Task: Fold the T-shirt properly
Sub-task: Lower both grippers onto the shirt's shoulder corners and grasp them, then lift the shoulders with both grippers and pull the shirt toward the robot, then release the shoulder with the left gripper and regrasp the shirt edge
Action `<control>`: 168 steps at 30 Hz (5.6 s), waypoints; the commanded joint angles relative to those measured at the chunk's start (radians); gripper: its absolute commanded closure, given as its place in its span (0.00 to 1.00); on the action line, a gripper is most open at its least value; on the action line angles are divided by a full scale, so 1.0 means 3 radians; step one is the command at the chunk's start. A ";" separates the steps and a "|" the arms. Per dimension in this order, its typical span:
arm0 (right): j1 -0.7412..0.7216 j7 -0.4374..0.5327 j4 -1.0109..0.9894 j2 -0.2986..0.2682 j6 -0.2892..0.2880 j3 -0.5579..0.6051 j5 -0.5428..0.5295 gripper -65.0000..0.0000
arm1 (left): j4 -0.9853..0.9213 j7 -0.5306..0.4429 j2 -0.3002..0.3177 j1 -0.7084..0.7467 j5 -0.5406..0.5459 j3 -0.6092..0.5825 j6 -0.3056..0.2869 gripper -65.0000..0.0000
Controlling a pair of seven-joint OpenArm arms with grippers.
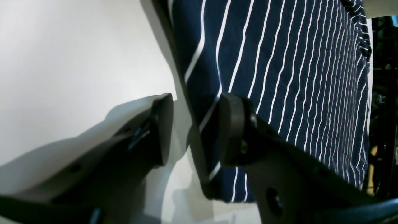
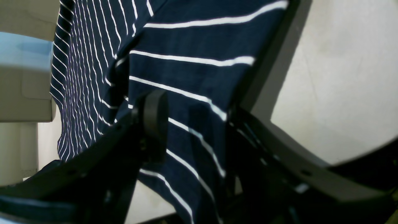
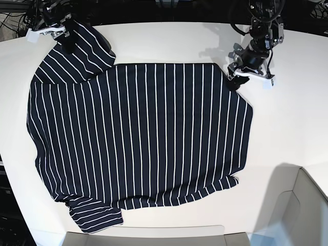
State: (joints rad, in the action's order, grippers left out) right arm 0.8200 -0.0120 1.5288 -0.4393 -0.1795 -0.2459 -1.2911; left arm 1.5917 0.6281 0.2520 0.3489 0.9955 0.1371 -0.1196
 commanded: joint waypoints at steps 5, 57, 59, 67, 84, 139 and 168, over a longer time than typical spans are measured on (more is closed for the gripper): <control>0.0021 -0.0014 0.0016 -0.0149 0.0023 -0.0001 0.0000 0.75 | 0.0047 -0.0025 0.0027 -0.0004 0.0024 0.0001 -0.0023 0.72; 0.0164 -0.0009 0.0952 0.0562 0.0018 -0.0794 0.1304 1.00 | 0.0696 -0.0035 0.0042 0.0614 0.0045 0.0394 -0.0008 1.00; 0.0108 -0.0009 0.0952 0.0510 0.0018 -0.0794 0.1299 1.00 | 0.0691 -0.0035 0.0042 0.0543 0.0045 0.0394 -0.0003 1.00; -0.0066 -0.0014 0.0947 0.0377 0.0023 -0.0881 0.1299 1.00 | 0.0691 -0.0025 0.0032 0.0354 0.0045 0.0394 0.0012 1.00; -0.1493 -0.1993 0.0937 0.0250 0.0023 -0.1607 0.1729 1.00 | 0.0579 0.0251 0.0027 -0.0368 0.0019 0.0359 0.0503 1.00; -0.2986 -0.2525 -0.0050 0.0306 -0.0248 -0.0758 0.2854 1.00 | 0.0236 0.0221 0.0334 -0.0986 -0.2666 -0.0721 0.0498 0.71; -0.2802 -0.2525 -0.0050 0.0311 -0.0253 -0.0784 0.2849 1.00 | -0.0577 -0.1242 -0.0091 -0.0444 -0.6507 -0.0976 0.0493 0.71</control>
State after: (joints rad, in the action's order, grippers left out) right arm -0.0025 -0.7895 1.4967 -0.3290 -0.2512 -0.4747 -0.4221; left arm 1.4223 0.2340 0.2184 0.2184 -0.9356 -0.1608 0.0303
